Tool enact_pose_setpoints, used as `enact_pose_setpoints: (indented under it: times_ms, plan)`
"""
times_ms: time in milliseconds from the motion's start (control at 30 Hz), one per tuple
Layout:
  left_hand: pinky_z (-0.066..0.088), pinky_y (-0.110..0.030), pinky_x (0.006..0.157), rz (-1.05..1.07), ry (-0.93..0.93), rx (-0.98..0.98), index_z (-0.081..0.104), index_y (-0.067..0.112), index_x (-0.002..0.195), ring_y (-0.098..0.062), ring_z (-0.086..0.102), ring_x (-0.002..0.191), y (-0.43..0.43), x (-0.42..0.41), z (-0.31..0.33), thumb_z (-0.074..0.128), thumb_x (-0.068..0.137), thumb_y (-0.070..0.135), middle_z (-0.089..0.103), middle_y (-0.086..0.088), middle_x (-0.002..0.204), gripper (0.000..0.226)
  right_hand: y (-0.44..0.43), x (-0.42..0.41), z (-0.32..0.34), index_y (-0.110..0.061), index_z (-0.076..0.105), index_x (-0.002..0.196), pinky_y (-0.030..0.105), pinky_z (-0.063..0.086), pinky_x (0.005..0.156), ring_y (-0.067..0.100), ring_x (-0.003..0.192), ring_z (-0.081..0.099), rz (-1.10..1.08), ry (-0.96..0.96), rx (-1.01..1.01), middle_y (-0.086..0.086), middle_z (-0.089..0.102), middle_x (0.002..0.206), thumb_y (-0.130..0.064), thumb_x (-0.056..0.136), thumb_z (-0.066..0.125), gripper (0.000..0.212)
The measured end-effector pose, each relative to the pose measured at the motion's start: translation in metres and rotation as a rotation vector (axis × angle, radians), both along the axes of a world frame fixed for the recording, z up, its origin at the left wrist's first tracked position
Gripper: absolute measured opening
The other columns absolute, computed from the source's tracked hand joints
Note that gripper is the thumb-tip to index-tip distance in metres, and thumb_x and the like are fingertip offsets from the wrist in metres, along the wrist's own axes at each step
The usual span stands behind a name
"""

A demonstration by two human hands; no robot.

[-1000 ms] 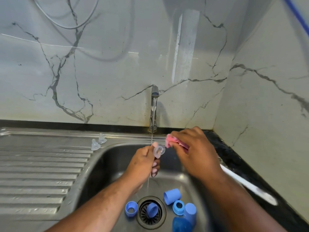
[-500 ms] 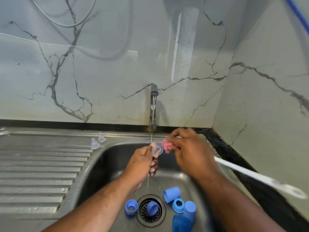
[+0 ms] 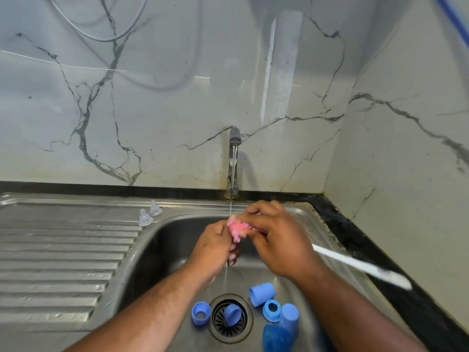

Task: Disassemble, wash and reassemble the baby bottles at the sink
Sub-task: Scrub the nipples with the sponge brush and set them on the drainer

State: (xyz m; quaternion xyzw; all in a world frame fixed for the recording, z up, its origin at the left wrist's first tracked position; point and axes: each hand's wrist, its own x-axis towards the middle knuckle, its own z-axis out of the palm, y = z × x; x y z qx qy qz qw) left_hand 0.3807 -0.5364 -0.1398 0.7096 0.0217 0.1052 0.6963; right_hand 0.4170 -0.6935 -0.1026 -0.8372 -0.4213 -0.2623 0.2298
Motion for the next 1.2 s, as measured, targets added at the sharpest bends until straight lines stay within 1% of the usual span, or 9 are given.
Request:
enact_pose_setpoints:
  times_ms: [100, 233, 300, 467, 633, 800, 900, 967, 1200]
  plan:
    - [0.038, -0.027, 0.050, 0.036, -0.007, -0.015, 0.060, 0.012, 0.088, -0.012, 0.041, 0.049, 0.007, 0.005, -0.001, 0.037, 0.111, 0.028, 0.041, 0.003, 0.055, 0.036, -0.014, 0.019, -0.003, -0.038, 0.073, 0.112, 0.017, 0.028, 0.068, 0.002, 0.095, 0.035, -0.291, 0.060, -0.102, -0.020, 0.055, 0.110, -0.026, 0.094, 0.063, 0.024]
    - [0.052, -0.030, 0.054, 0.026, 0.023, -0.032, 0.062, 0.005, 0.092, -0.021, 0.063, 0.058, 0.020, 0.006, -0.010, 0.044, 0.107, 0.035, 0.062, -0.007, 0.064, 0.039, -0.020, 0.023, -0.009, -0.036, 0.073, 0.113, 0.024, 0.037, 0.078, 0.002, 0.097, 0.039, -0.258, 0.176, -0.048, -0.017, 0.056, 0.109, -0.029, 0.094, 0.065, 0.021]
    - [0.060, -0.032, 0.063, -0.011, 0.089, -0.063, 0.062, -0.001, 0.100, -0.028, 0.075, 0.074, 0.021, 0.007, -0.017, 0.047, 0.106, 0.032, 0.076, -0.014, 0.082, 0.037, -0.016, 0.021, -0.012, -0.037, 0.075, 0.104, 0.028, 0.043, 0.080, 0.002, 0.097, 0.040, -0.237, 0.201, -0.034, -0.020, 0.053, 0.102, -0.026, 0.094, 0.066, 0.017]
    - [0.063, -0.033, 0.081, 0.019, 0.106, -0.159, 0.064, -0.002, 0.110, -0.030, 0.076, 0.095, 0.031, 0.012, -0.029, 0.062, 0.099, 0.010, 0.075, -0.022, 0.106, 0.017, -0.017, 0.033, -0.024, -0.038, 0.073, 0.089, 0.026, 0.040, 0.073, 0.005, 0.097, 0.048, -0.293, 0.320, -0.097, -0.016, 0.052, 0.098, -0.027, 0.093, 0.063, 0.015]
    - [0.060, -0.032, 0.082, 0.145, 0.042, -0.138, 0.072, 0.008, 0.112, -0.019, 0.070, 0.089, 0.033, 0.018, -0.024, 0.072, 0.090, 0.006, 0.074, -0.011, 0.100, 0.022, -0.015, 0.035, -0.032, -0.038, 0.073, 0.084, 0.023, 0.038, 0.069, 0.004, 0.091, 0.048, -0.283, 0.359, -0.096, -0.017, 0.052, 0.093, -0.031, 0.093, 0.065, 0.014]
    - [0.052, -0.023, 0.063, 0.161, 0.047, -0.186, 0.075, 0.014, 0.109, -0.008, 0.066, 0.073, 0.029, 0.038, 0.002, 0.072, 0.091, 0.023, 0.078, -0.007, 0.100, 0.021, -0.014, 0.034, -0.035, -0.038, 0.074, 0.088, 0.025, 0.043, 0.076, 0.003, 0.093, 0.047, -0.273, 0.362, -0.090, -0.018, 0.054, 0.098, -0.035, 0.095, 0.065, 0.011]
    - [0.061, -0.031, 0.084, 0.187, 0.060, -0.241, 0.075, 0.008, 0.110, -0.019, 0.072, 0.093, 0.024, 0.052, -0.001, 0.076, 0.086, 0.007, 0.076, -0.013, 0.109, 0.024, -0.012, 0.034, -0.037, -0.037, 0.074, 0.083, 0.024, 0.047, 0.076, 0.003, 0.091, 0.051, -0.272, 0.387, -0.073, -0.017, 0.056, 0.095, -0.034, 0.093, 0.067, 0.013]
    - [0.055, -0.033, 0.097, 0.230, 0.061, -0.171, 0.075, 0.012, 0.113, -0.019, 0.069, 0.106, 0.021, 0.059, -0.013, 0.077, 0.085, 0.002, 0.076, -0.006, 0.111, 0.030, -0.011, 0.036, -0.038, -0.037, 0.074, 0.082, 0.020, 0.045, 0.071, 0.002, 0.086, 0.053, -0.260, 0.400, -0.066, -0.016, 0.057, 0.093, -0.033, 0.093, 0.067, 0.014]
    - [0.060, -0.027, 0.076, 0.292, 0.041, -0.034, 0.077, 0.015, 0.108, -0.019, 0.071, 0.089, 0.021, 0.074, -0.036, 0.081, 0.081, 0.001, 0.077, -0.008, 0.097, 0.031, -0.009, 0.040, -0.041, -0.037, 0.074, 0.083, 0.016, 0.038, 0.064, 0.002, 0.081, 0.051, -0.243, 0.393, -0.079, -0.014, 0.055, 0.093, -0.032, 0.093, 0.065, 0.015]
